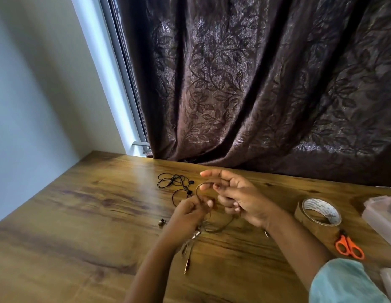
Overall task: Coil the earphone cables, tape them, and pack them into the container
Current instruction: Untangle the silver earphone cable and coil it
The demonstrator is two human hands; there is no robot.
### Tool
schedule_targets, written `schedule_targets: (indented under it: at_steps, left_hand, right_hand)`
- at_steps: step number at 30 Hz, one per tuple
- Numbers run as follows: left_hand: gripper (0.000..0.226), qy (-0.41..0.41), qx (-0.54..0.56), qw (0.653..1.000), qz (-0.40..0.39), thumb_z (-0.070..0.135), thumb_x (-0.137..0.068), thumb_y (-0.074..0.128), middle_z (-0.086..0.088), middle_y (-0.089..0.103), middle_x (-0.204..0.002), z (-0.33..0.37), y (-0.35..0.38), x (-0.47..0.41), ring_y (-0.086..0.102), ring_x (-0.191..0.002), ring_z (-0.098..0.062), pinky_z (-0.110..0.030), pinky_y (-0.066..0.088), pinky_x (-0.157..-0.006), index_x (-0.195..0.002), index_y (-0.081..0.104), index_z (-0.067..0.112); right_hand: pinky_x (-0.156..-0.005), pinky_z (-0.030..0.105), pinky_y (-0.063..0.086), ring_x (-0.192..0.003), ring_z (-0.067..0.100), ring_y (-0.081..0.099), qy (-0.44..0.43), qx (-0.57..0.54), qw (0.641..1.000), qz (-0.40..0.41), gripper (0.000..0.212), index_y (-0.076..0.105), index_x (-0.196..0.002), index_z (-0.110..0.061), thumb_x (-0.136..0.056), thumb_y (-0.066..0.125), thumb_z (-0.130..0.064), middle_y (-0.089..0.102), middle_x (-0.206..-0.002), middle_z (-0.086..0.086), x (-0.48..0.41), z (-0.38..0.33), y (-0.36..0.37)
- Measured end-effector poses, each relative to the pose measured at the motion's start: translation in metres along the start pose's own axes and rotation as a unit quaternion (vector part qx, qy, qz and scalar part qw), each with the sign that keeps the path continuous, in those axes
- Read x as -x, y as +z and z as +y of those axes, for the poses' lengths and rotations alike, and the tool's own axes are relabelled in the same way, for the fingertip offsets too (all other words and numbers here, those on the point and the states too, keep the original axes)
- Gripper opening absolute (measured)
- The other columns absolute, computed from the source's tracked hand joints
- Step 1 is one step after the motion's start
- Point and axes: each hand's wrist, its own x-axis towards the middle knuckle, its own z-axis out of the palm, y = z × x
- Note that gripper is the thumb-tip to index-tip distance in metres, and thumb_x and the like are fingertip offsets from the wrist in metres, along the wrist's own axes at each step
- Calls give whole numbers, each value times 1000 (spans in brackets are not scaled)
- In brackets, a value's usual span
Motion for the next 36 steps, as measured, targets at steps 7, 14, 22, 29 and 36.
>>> schedule_targets:
  at_steps: [7,14,22,29,36]
  left_hand:
    - [37,-65,117,949,286,31,-102,28,-3,66,-82,16,-37,-13,57,-76,-16,-30,38,-66,-82,55,16]
    - [61,-143,242,894,348,63,-94,16,2,57,-61,21,-84,-20,45,-54,-15,-24,28,-54,-73,53,20]
    - [67,-162,312,847,400,76,-85,16,10,28,-36,12,-101,-7,25,-28,-6,-8,17,-39,-71,47,18]
    - [48,-148,185,859,453,59,-94,35,4,35,-51,0,-110,0,31,-43,-8,-22,22,-43,-75,49,16]
    - [22,-163,138,925,314,24,-99,43,-3,51,-72,8,-95,-2,47,-63,-15,-25,36,-57,-88,59,12]
  right_hand:
    - [-39,13,32,-52,3,39,123,169,978,-6,35,56,-122,-27,-92,58,-10,69,-86,-4,12,0,-34]
    - [-49,19,47,-57,7,56,270,222,936,-38,18,59,-114,-18,-98,50,-17,67,-78,0,10,32,-33]
    - [-71,32,46,-64,19,65,231,197,953,-5,69,66,-105,-24,-90,17,-70,66,-67,4,8,27,-31]
    - [-38,17,29,-40,3,24,160,67,976,134,25,66,-91,-10,-97,51,-29,30,-51,-10,5,28,-43]
    - [-41,15,33,-44,1,33,134,73,979,133,9,66,-93,-12,-93,57,-10,41,-55,-9,-4,28,-35]
